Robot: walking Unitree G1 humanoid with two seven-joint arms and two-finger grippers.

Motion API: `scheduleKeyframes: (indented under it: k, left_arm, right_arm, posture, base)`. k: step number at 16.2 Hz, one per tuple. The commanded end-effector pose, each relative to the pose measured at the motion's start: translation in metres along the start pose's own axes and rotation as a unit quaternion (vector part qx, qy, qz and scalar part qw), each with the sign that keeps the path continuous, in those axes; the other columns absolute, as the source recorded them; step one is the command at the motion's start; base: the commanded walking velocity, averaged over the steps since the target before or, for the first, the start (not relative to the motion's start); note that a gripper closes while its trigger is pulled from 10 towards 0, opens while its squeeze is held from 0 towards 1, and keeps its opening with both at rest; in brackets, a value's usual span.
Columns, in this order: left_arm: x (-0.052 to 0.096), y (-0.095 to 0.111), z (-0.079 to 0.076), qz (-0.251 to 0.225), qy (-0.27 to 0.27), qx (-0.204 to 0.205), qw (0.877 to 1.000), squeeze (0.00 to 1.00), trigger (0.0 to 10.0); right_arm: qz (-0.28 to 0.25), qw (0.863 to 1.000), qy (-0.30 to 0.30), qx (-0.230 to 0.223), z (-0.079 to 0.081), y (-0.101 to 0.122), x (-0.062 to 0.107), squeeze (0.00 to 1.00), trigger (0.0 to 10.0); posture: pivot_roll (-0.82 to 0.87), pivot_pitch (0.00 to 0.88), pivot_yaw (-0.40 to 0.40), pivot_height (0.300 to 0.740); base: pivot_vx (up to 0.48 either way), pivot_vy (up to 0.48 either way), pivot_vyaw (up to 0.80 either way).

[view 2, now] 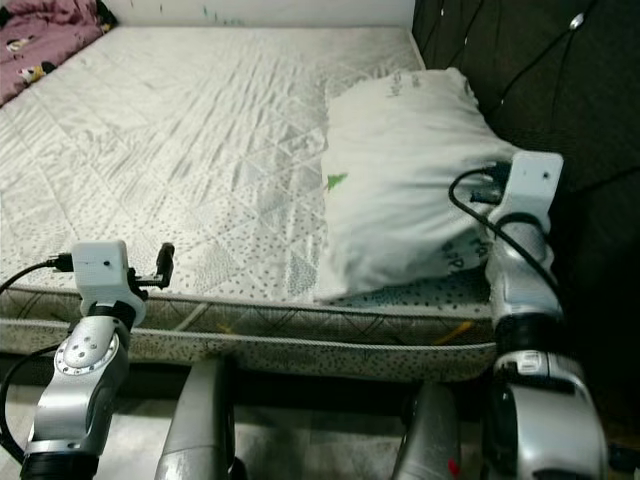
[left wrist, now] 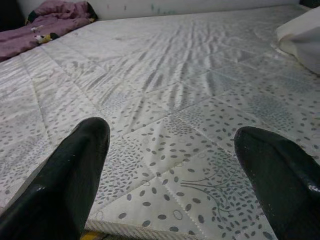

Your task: Clean up the room

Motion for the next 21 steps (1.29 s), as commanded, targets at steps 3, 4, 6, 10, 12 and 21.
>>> scheduleKeyframes:
  k: [3, 4, 6, 10, 12, 21]
  left_arm:
    - [-0.004, 0.003, 0.0, -0.004, -0.004, -0.004, 1.0, 0.0, 10.0]
    - [-0.003, 0.002, -0.001, -0.003, -0.005, -0.003, 1.0, 0.0, 10.0]
    - [0.001, 0.0, -0.004, 0.001, -0.007, 0.0, 1.0, 0.0, 10.0]
    - [0.01, -0.007, -0.001, 0.014, 0.004, 0.003, 1.0, 0.0, 10.0]
    - [0.013, -0.01, -0.003, 0.019, 0.001, 0.004, 1.0, 0.0, 10.0]
    - [0.017, 0.007, -0.018, -0.022, -0.007, 0.033, 0.999, 0.0, 10.0]
  right_arm:
    - [-0.014, 0.993, 0.116, 0.03, 0.045, -0.006, 0.007, 1.0, 10.0]
    - [0.001, 0.989, 0.142, 0.043, 0.055, -0.021, 0.014, 1.0, 10.0]
    - [0.055, 0.98, 0.18, 0.058, 0.07, -0.07, 0.044, 1.0, 10.0]
    - [0.104, 0.988, 0.11, 0.042, 0.039, -0.111, 0.077, 1.0, 10.0]
    - [0.094, 0.994, 0.056, 0.031, 0.017, -0.114, 0.09, 1.0, 10.0]
    - [-0.039, 0.996, 0.065, 0.053, 0.02, -0.061, 0.132, 1.0, 10.0]
  posture:
    - [0.05, 0.0, 0.043, 0.497]
    - [0.05, 0.0, 0.043, 0.497]
    - [0.06, 0.0, 0.028, 0.497]
    - [0.07, 0.0, 0.012, 0.497]
    - [0.05, 0.0, 0.017, 0.497]
    - [0.01, 0.0, 0.009, 0.497]
  base:
    - [0.0, 0.0, 0.0]
    - [0.0, 0.0, 0.0]
    - [0.0, 0.0, 0.0]
    - [0.0, 0.0, 0.0]
    - [0.0, 0.0, 0.0]
    - [0.0, 0.0, 0.0]
Point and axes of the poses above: a point about 5 cm out from each wrist's last joint towards the gripper, its own x axis pointing back from the gripper into the wrist, its own y axis along the axis of the wrist's last joint, z = x × y, the point moved 2 cm from there along -x, pointing out of the wrist towards the gripper, and after that the axes turned 11 degrees about -x, right-handed, at the moved point
